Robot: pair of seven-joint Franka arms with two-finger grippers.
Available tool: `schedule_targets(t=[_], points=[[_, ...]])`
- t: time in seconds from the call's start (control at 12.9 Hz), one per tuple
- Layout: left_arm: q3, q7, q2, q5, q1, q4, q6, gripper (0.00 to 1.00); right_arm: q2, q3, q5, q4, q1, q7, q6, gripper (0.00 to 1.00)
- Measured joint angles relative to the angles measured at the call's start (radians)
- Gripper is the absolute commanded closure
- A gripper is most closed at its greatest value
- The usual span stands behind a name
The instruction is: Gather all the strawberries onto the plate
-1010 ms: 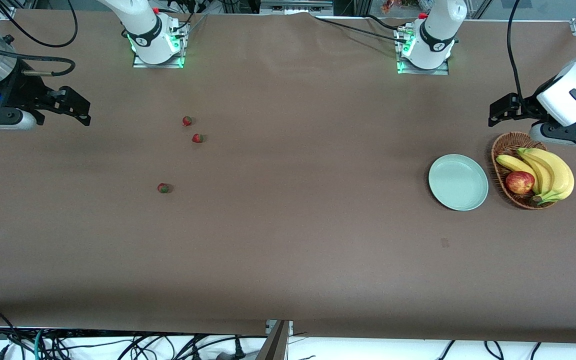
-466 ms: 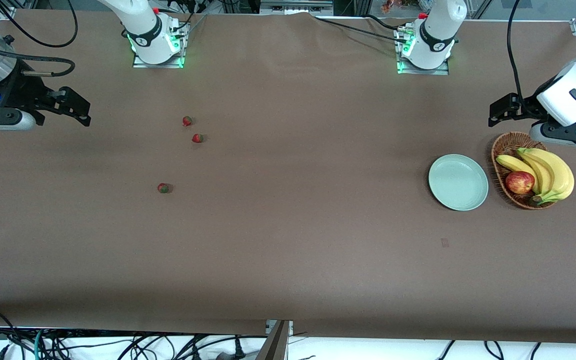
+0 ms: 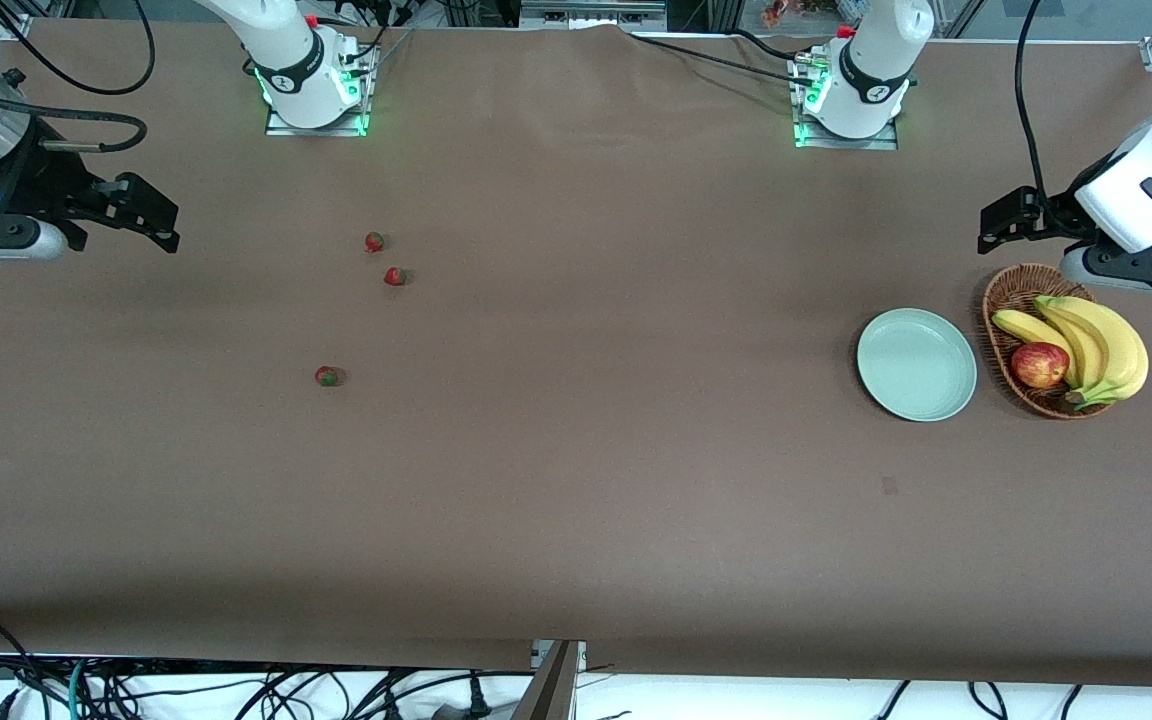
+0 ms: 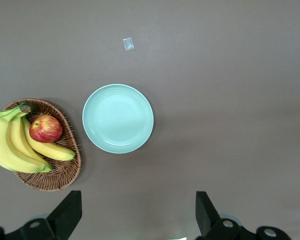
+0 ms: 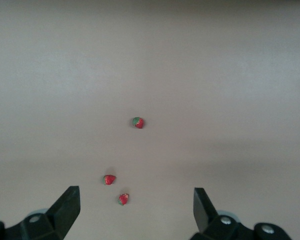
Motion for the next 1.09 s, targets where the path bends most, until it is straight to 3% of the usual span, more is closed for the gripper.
schedule_targets(t=[0.47, 1.09], points=[[0.004, -0.007, 0.000, 0.000, 0.000, 0.000, 0.001, 0.00, -0.001, 0.004, 0.000, 0.001, 0.001, 0.001, -0.012, 0.00], [0.005, -0.063, 0.000, 0.000, 0.000, 0.000, 0.013, 0.00, 0.004, 0.019, 0.003, -0.015, 0.024, -0.023, -0.135, 0.00]])
